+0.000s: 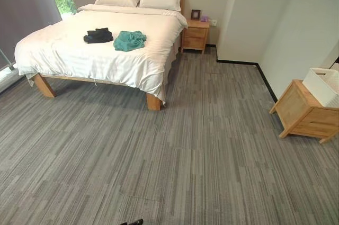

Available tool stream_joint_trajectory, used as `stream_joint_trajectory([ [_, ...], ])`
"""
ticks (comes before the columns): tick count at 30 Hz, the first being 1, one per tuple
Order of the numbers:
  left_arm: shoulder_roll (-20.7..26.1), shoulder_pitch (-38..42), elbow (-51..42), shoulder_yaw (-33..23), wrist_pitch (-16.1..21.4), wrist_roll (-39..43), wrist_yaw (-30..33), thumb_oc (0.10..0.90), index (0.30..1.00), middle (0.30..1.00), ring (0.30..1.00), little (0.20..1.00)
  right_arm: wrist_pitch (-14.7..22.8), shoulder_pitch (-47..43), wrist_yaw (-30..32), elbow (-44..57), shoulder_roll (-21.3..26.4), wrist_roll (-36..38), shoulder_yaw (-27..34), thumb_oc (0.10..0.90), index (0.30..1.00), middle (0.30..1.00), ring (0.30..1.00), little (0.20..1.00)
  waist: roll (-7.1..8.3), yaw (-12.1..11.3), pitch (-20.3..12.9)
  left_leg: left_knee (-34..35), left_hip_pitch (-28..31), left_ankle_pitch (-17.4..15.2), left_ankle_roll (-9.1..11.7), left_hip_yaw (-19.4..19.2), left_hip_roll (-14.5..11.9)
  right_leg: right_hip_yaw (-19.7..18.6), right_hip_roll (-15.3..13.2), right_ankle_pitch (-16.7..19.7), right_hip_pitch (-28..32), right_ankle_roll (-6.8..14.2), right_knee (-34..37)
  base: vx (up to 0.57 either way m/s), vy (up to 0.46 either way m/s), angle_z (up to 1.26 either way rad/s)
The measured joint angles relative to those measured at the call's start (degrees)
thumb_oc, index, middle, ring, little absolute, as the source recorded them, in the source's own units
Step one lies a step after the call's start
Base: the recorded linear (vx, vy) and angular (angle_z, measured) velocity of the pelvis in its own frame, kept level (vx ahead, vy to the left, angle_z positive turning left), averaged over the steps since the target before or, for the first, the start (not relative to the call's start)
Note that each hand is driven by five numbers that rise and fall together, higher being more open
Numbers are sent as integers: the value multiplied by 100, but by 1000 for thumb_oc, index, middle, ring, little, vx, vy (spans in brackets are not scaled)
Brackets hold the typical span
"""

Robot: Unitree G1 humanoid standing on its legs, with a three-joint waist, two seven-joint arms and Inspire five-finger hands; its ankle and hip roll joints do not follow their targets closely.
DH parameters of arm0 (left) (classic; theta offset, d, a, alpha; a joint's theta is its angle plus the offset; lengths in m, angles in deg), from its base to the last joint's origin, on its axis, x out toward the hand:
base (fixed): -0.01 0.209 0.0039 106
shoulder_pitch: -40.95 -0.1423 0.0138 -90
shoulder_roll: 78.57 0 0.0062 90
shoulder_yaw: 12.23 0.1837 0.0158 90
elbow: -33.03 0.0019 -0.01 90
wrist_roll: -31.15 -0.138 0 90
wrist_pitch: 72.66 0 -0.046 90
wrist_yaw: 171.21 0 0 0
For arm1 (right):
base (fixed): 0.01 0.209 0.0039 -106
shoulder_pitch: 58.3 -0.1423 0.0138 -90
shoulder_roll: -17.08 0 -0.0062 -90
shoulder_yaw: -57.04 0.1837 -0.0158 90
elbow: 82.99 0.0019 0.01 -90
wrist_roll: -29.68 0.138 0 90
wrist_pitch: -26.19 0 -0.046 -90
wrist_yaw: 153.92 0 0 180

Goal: Pick up bed clothes into laundry basket.

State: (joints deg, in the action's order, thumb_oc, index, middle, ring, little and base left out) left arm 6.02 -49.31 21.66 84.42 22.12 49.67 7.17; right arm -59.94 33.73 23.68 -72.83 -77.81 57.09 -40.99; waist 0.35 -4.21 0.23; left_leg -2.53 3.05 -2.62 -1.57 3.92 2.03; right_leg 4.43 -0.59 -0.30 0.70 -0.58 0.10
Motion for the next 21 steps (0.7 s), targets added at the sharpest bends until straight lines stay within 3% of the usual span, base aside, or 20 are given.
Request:
stream_joint_trajectory([
  [5,10,-23,-34,-50,9,-9,-15,800,900,900,900,900,16,-36,3,-70,13,-189,127,800,900,900,900,900,-28,4,-14,151,143,30,0,2,1,-3,16,208,260,22,412,26,16,0],
  [12,29,-27,-183,-31,14,98,14,800,900,900,900,900,8,-69,2,33,95,560,417,800,900,900,900,900,-48,38,-26,311,269,56,5,-7,-2,-47,32,271,373,21,547,6,8,0],
  [17,277,16,-1510,9,-18,550,228,800,900,900,900,900,0,-193,142,1333,353,732,400,800,900,900,900,900,-40,61,55,338,258,97,-42,-39,3,-90,27,300,338,57,548,-27,11,-3],
  [21,574,-213,-4084,-143,68,623,490,800,900,900,900,900,83,-179,286,3665,614,661,398,800,900,900,900,900,-96,67,153,529,276,252,-46,-35,3,-94,22,379,280,100,550,-18,4,0],
])
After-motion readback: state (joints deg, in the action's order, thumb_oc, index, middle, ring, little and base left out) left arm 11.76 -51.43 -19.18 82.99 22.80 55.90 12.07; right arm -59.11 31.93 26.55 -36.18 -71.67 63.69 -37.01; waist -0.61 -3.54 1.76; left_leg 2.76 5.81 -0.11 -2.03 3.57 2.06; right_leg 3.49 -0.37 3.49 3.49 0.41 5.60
